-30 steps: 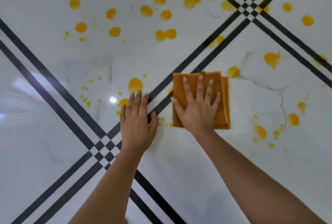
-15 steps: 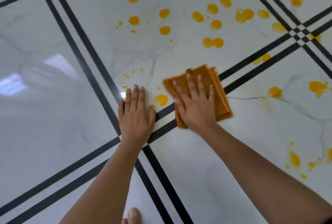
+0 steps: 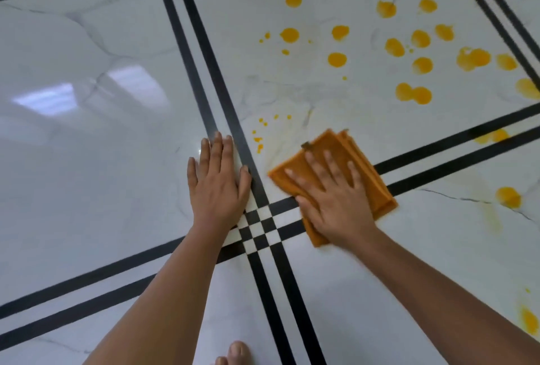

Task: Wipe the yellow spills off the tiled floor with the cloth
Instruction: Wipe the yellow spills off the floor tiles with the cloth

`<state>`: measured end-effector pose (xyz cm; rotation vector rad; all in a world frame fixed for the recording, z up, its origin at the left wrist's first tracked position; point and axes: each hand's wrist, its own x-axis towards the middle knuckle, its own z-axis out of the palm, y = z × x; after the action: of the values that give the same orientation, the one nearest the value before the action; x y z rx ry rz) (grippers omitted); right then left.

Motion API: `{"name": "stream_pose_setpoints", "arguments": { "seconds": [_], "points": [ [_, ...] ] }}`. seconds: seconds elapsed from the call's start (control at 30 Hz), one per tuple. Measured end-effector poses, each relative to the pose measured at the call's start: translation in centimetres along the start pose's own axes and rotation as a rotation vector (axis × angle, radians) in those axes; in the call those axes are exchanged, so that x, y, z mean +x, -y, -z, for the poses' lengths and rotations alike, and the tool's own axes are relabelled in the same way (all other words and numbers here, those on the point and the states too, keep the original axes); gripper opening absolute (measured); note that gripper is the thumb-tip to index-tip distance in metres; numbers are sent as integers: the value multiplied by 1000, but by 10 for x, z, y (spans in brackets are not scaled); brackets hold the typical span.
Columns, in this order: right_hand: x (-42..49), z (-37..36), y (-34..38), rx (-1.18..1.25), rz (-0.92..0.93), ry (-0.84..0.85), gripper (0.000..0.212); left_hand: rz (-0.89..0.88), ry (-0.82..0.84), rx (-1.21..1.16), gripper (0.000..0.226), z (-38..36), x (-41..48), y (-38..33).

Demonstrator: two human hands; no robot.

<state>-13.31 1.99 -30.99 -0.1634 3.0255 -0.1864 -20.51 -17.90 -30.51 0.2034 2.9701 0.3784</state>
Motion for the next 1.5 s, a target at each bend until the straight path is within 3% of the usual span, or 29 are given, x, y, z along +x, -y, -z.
{"name": "stream_pose_setpoints", "arguments": {
  "seconds": [0.13, 0.23, 0.3, 0.37, 0.5, 0.57, 0.7, 0.77, 0.9, 0.97, 1.07, 1.13, 1.27, 1.4, 1.5],
  "points": [
    [98, 12, 5, 45, -252, -36, 51, 15, 16, 0, 69, 2, -2, 17],
    [127, 11, 37, 17, -80, 36, 53, 24, 23, 11, 68, 3, -5, 22],
    [88, 3, 38, -58, 128, 36, 53, 28, 31, 10, 69, 4, -9, 24],
    [44, 2, 23, -57, 200, 56, 54, 19, 46, 25, 70, 6, -12, 29],
    [105, 12, 17, 1, -100, 53, 54, 9, 46, 34, 70, 7, -12, 29],
    [129, 15, 39, 13, -93, 80, 54, 12, 36, 25, 70, 6, -10, 25],
    [49, 4, 34, -53, 206, 76, 55, -21, 48, 10, 71, 4, -15, 20],
    [23, 4, 8, -40, 123, 58, 54, -52, 46, 6, 69, 3, -22, 17],
    [81, 10, 5, -2, -191, 67, 56, -89, 61, -4, 68, -1, -28, 5],
    [72, 9, 17, -21, -92, 63, 57, -107, 66, -12, 68, -5, -34, -3],
    [-18, 5, 2, -36, 87, 87, 56, -140, 76, -21, 67, -10, -44, -18],
    [-53, 5, -29, 0, -33, 53, 55, -200, 104, -6, 67, -12, -50, -30],
    [-4, 13, -56, 20, -393, 16, 57, -303, 144, 25, 67, -21, -52, -63],
    [-66, 4, -49, -28, -158, 48, 56, -360, 135, 25, 66, -26, -52, -91],
    [-132, 4, -81, 1, -291, 29, 55, -442, 168, 34, 66, -30, -56, -112]
  ]
}}
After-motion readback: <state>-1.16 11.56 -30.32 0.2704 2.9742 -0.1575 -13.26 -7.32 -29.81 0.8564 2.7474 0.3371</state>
